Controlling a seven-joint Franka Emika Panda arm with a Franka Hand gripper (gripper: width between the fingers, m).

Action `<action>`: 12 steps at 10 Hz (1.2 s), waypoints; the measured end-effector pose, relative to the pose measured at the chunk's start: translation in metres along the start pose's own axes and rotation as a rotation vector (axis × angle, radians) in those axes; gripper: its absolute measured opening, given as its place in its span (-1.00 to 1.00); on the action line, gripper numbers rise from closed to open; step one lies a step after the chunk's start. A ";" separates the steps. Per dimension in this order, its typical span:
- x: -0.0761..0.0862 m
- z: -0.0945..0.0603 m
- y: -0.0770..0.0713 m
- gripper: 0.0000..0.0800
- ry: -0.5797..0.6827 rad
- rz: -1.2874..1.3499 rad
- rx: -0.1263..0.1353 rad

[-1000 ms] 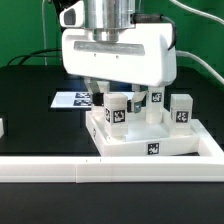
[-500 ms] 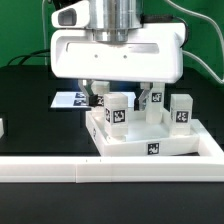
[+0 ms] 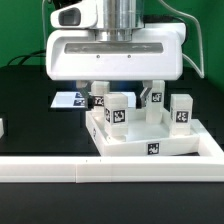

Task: Assemble square table

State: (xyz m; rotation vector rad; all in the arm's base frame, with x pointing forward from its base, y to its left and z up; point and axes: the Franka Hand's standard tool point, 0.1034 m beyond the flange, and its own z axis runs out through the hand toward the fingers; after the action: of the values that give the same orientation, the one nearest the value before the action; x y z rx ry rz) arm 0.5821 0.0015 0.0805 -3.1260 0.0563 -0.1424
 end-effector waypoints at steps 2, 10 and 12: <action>0.000 0.000 0.000 0.62 -0.002 -0.112 -0.010; 0.000 0.000 0.002 -0.27 -0.004 -0.090 -0.015; 0.000 0.000 0.002 -0.27 -0.003 0.027 -0.015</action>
Offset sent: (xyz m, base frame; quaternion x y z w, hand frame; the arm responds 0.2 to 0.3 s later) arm 0.0000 0.0000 0.0000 0.0000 0.0000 -0.1296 0.9916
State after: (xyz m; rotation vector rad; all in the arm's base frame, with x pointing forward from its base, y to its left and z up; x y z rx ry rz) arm 0.5821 -0.0003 0.0805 -3.1387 0.0998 -0.1380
